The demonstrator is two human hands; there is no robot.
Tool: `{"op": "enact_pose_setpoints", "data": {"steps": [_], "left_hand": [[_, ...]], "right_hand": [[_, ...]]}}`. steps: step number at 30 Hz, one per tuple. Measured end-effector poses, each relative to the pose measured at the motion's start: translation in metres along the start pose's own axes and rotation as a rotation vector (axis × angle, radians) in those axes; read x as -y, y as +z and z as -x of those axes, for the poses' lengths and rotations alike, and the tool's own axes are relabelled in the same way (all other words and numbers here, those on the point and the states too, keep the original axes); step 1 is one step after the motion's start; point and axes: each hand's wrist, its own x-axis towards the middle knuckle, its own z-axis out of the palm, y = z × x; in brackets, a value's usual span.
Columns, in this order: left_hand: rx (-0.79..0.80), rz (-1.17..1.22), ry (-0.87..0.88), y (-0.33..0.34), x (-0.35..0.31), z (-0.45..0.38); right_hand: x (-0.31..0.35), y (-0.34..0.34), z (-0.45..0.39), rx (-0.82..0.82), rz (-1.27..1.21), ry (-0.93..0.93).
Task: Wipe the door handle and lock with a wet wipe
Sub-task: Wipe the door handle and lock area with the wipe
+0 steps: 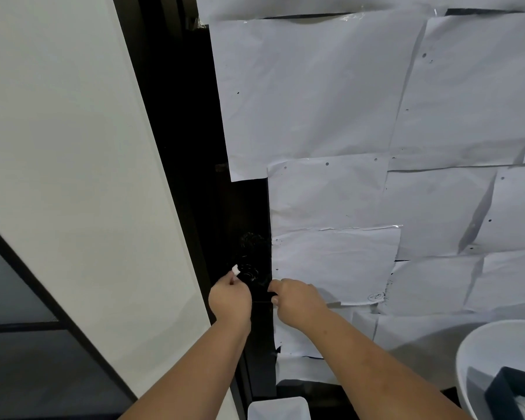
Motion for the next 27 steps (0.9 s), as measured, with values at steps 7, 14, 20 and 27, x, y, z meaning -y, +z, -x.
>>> {"op": "enact_pose_setpoints", "data": {"steps": [7,14,20,27], "left_hand": [[0.105,0.455,-0.461,-0.008,0.004,-0.020],[0.386,0.855,-0.845,-0.006,-0.001,-0.021],[0.396,0.892,-0.871,-0.004,-0.001,-0.026],[0.321,0.708,-0.780,-0.007,0.003,-0.031]], "right_hand": [[-0.001,0.000,0.000,-0.004,-0.004,-0.010],[0.000,-0.001,0.000,-0.007,0.010,-0.003],[0.000,-0.003,0.001,0.005,-0.012,-0.003],[-0.002,-0.003,0.001,0.015,-0.019,-0.006]]}}
